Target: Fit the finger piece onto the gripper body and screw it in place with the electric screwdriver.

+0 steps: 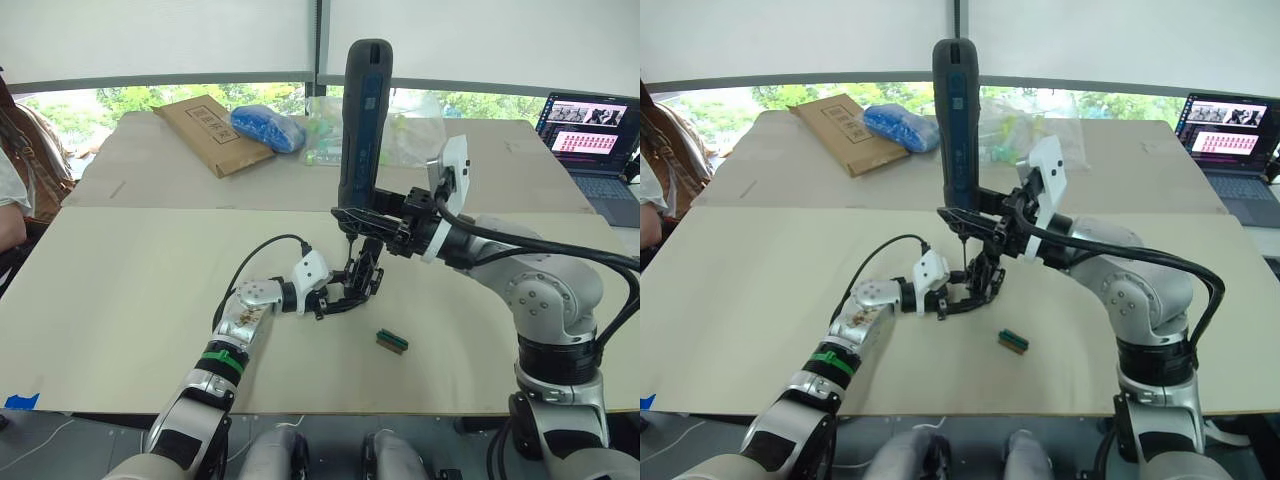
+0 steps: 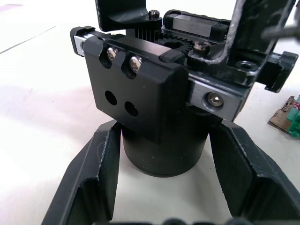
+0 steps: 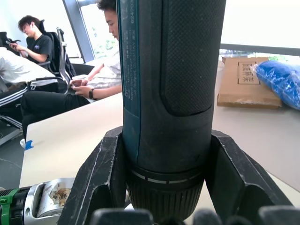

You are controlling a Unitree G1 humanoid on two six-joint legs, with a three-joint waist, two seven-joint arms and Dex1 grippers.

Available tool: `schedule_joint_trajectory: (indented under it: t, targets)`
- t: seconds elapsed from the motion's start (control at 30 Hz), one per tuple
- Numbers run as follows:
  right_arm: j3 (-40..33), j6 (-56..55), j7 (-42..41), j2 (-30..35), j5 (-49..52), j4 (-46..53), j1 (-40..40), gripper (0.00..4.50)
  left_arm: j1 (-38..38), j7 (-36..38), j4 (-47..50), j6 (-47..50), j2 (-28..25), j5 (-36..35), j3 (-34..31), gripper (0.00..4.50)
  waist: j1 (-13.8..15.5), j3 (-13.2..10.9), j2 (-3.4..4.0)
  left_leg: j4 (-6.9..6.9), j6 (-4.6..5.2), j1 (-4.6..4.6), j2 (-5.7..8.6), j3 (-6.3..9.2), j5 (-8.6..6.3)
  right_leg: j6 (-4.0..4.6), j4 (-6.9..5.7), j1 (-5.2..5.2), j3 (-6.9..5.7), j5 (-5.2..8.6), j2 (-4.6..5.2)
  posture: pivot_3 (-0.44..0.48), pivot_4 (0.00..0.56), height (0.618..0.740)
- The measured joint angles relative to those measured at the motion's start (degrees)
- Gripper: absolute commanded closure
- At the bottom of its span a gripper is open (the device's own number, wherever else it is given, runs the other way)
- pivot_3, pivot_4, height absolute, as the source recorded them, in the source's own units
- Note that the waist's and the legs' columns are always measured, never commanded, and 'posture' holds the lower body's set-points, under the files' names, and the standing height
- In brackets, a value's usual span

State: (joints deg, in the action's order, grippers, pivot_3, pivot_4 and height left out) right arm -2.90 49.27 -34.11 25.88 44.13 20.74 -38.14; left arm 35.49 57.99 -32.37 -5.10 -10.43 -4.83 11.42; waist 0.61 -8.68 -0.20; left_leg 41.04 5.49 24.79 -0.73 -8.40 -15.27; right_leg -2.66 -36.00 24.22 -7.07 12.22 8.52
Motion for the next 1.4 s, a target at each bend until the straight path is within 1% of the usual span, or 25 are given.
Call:
schedule_joint_trajectory:
  t: [0.9,1.4]
  targets:
    - [0.2,-0.2,-0.8,-0.1,-1.3,-1.3,0.9,2.57,0.0,0.1,0.1,0.0,-0.1,0.0,0.0,2.2,0.0,0.0,0.0,-0.01,0.0,0.0,0.0,-0.01,0.0,0.0,0.0,0.0,0.0,0.0,-0.01,0.0,0.15,0.732]
    - [0.2,-0.8,-2.3,0.2,-2.3,-2.1,-1.0,2.57,0.0,0.1,0.1,0.0,-0.1,0.0,0.0,2.2,-0.1,0.0,0.0,-0.01,0.0,0.0,0.0,0.0,0.0,0.0,0.0,0.0,0.0,0.0,-0.01,0.0,0.15,0.732]
